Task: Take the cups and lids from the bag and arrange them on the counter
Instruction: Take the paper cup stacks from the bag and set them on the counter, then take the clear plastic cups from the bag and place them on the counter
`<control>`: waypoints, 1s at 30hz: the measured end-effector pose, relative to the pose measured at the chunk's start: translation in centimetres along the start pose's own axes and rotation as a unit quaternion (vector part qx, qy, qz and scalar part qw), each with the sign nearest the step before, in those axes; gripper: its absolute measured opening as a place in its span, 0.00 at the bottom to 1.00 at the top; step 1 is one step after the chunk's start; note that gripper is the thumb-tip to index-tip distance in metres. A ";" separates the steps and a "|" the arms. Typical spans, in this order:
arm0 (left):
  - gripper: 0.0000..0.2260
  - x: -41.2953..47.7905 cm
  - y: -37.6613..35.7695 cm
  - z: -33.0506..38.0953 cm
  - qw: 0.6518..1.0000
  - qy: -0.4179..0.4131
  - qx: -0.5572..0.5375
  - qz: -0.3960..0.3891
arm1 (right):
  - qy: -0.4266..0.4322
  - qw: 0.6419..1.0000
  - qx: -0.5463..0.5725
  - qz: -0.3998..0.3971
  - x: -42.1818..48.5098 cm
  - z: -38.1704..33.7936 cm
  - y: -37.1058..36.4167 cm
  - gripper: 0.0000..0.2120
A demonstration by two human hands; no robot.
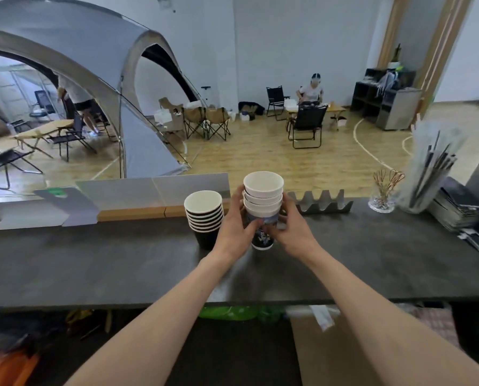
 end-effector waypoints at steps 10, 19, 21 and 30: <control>0.44 -3.0 -1.0 0.5 0.998 0.011 0.065 0.007 | -0.037 0.998 -0.041 0.009 -1.3 0.5 1.2 0.43; 0.13 -10.3 6.4 -0.1 0.990 -0.026 0.117 0.077 | 0.038 0.995 -0.087 -0.036 -7.1 -3.2 -6.3 0.07; 0.09 -12.2 10.2 -1.3 0.988 -0.020 0.120 0.094 | 0.060 0.992 -0.085 -0.077 -7.7 -5.1 -11.2 0.07; 0.09 -27.8 32.7 -14.3 0.950 0.121 0.223 0.179 | 0.057 0.975 -0.032 -0.212 -14.5 -9.6 -36.5 0.08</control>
Point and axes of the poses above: each hand's wrist, its own x-axis towards the middle knuckle, its own y-axis out of the back of the hand, z = x × y, the point moved 10 cm from there along x, towards the middle knuckle, and after that the axes turned 7 degrees about x, right-handed, at the moved point
